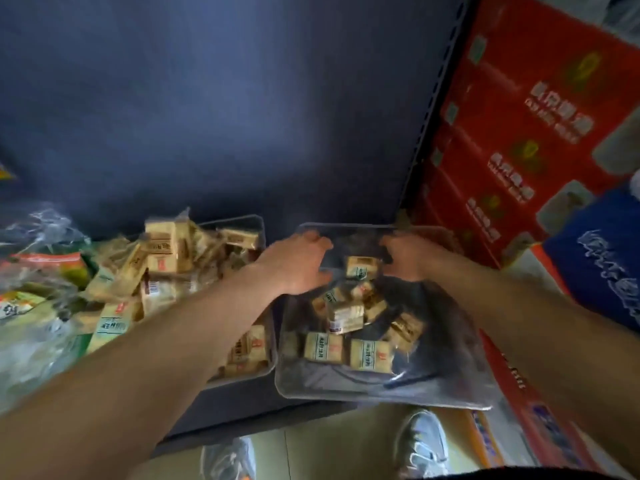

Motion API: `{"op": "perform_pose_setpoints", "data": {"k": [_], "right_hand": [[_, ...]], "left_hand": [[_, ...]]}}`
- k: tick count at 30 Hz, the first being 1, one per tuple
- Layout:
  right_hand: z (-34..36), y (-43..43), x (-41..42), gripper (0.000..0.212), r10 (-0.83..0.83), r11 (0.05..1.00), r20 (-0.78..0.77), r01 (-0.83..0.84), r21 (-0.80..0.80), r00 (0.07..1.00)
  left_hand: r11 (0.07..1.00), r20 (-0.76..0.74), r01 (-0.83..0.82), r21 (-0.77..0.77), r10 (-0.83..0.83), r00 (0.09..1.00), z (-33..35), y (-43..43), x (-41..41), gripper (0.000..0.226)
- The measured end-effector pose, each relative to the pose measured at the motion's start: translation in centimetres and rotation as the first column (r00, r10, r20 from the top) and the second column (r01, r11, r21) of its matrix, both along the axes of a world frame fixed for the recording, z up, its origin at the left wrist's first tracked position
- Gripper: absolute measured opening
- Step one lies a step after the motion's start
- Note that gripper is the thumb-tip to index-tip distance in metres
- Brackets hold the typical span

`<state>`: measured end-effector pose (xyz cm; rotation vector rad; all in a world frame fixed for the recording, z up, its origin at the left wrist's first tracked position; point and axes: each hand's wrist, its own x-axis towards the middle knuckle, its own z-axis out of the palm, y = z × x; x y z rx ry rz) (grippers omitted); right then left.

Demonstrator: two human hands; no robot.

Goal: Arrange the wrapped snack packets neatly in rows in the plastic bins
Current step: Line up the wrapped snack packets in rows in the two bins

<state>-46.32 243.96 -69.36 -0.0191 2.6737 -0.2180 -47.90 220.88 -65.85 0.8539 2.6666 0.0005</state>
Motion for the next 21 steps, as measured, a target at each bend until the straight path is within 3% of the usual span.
{"op": "perform_pose_setpoints", "data": {"k": [5, 11, 15, 21], "right_hand": [[-6.1, 0.5, -0.5, 0.049, -0.04, 0.999, -0.048, 0.039, -0.026, 0.998], [-8.3, -0.2, -1.0, 0.024, -0.213, 0.962, -0.135, 0.183, -0.202, 0.968], [-8.9, -1.8, -1.2, 0.015, -0.306, 0.913, -0.168, 0.238, -0.333, 0.937], [-9.1, -5.3, -2.8, 0.013, -0.256, 0.912, -0.194, 0.17, -0.372, 0.947]], "left_hand": [[0.999, -0.084, 0.036, 0.005, -0.035, 0.996, -2.4, -1.1, -2.6, 0.056], [0.999, -0.216, -0.014, 0.035, 0.021, 0.976, -3.5, -1.6, -2.5, 0.052], [0.992, -0.136, -0.083, 0.095, 0.096, 0.986, -4.0, -2.3, -2.4, 0.05], [0.995, -0.109, -0.034, 0.099, 0.045, 0.993, -4.6, -2.6, -1.8, 0.05]]}}
